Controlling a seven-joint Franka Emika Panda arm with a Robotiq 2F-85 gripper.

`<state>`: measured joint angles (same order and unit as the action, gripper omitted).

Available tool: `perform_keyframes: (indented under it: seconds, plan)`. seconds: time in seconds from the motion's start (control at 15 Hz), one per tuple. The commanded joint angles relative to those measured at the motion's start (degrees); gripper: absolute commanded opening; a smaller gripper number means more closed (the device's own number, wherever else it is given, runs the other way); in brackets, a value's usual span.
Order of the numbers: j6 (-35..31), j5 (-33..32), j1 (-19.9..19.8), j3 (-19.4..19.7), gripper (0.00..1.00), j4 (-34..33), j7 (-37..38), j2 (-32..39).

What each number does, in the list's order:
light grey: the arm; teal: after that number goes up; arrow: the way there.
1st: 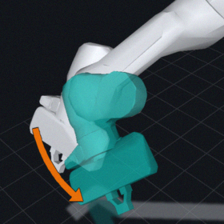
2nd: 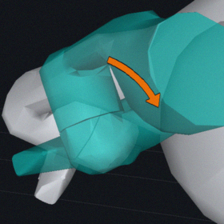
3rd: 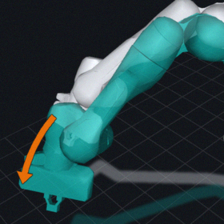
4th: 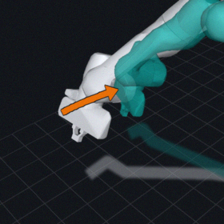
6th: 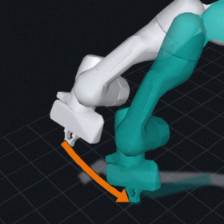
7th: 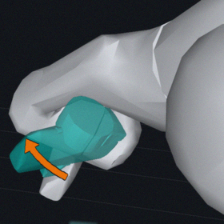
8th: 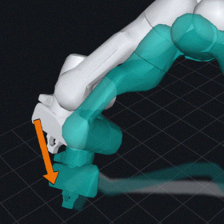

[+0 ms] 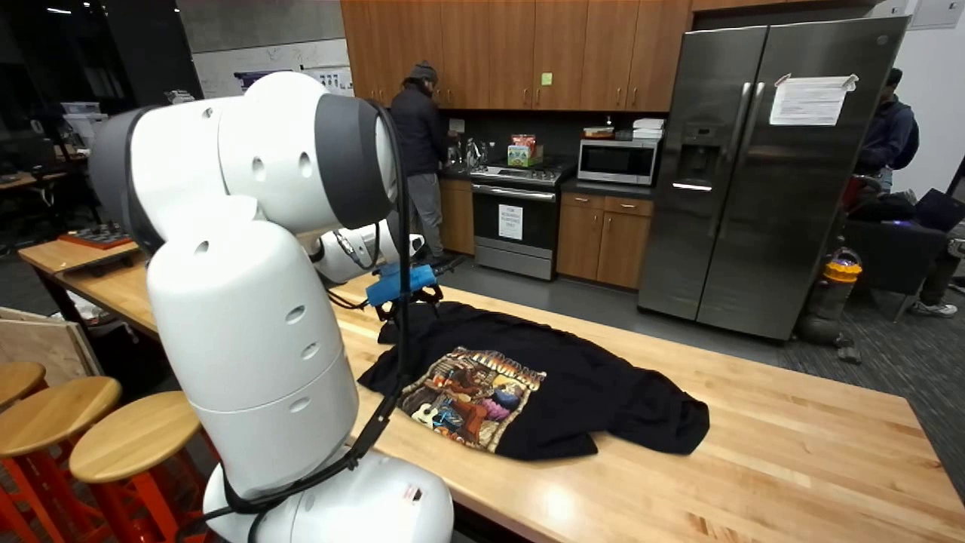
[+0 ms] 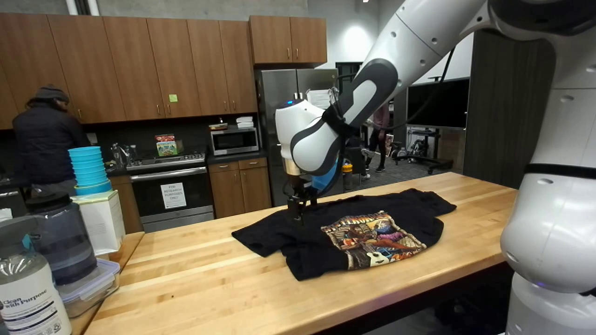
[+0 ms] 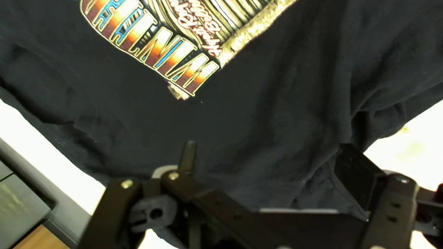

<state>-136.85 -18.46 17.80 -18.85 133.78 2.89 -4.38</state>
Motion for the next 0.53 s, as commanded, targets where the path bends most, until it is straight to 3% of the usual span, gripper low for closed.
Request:
perform_keyframes:
  seconds: [0.0,0.47]
  plan:
    - [0.93,2.01,0.16,-0.12,1.0,-1.06,0.28,-1.16]
    - [5.52,1.62,0.58,-1.2,1.0,-4.6,2.71,0.35]
